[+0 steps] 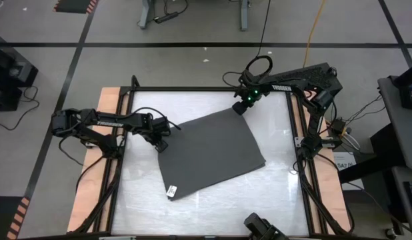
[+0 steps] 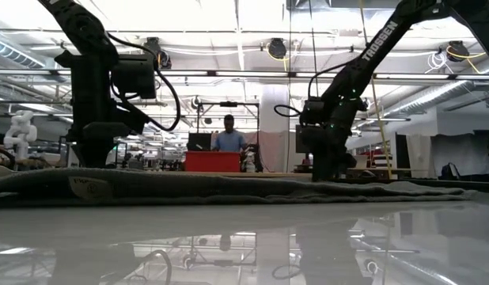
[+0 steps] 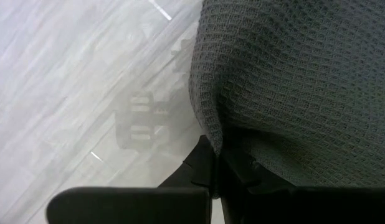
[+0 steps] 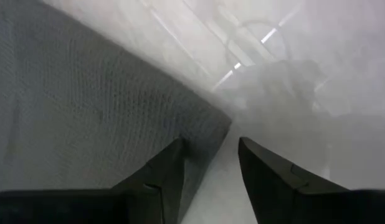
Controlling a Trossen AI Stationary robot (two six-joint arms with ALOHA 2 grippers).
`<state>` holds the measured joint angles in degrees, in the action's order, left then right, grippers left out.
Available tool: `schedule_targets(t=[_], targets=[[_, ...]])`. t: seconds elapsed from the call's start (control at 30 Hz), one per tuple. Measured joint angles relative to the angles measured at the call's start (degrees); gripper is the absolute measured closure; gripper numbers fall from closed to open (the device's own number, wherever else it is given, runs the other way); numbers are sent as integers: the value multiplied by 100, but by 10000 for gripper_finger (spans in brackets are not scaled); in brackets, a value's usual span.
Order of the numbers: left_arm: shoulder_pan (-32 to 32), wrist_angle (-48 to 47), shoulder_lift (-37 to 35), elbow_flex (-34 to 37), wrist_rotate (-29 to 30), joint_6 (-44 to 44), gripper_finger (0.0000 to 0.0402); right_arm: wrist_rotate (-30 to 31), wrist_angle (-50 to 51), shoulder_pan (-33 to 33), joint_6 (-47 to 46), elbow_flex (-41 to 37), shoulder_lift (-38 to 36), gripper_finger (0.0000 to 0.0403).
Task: Roll towel into tight, uniform cylinder
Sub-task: Roll the gray towel
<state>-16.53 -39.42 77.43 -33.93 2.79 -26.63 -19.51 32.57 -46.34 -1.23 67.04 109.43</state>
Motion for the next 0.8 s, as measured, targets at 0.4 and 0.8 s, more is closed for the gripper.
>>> schedule_targets(t=[0.4,0.8], targets=[[2,6,0,2,-1,-9,391,356,-317,236,-416,-233,-31,362],[4,-566,17,-292,-549,-755,391,189,45,262,-355,-254,-607,401]])
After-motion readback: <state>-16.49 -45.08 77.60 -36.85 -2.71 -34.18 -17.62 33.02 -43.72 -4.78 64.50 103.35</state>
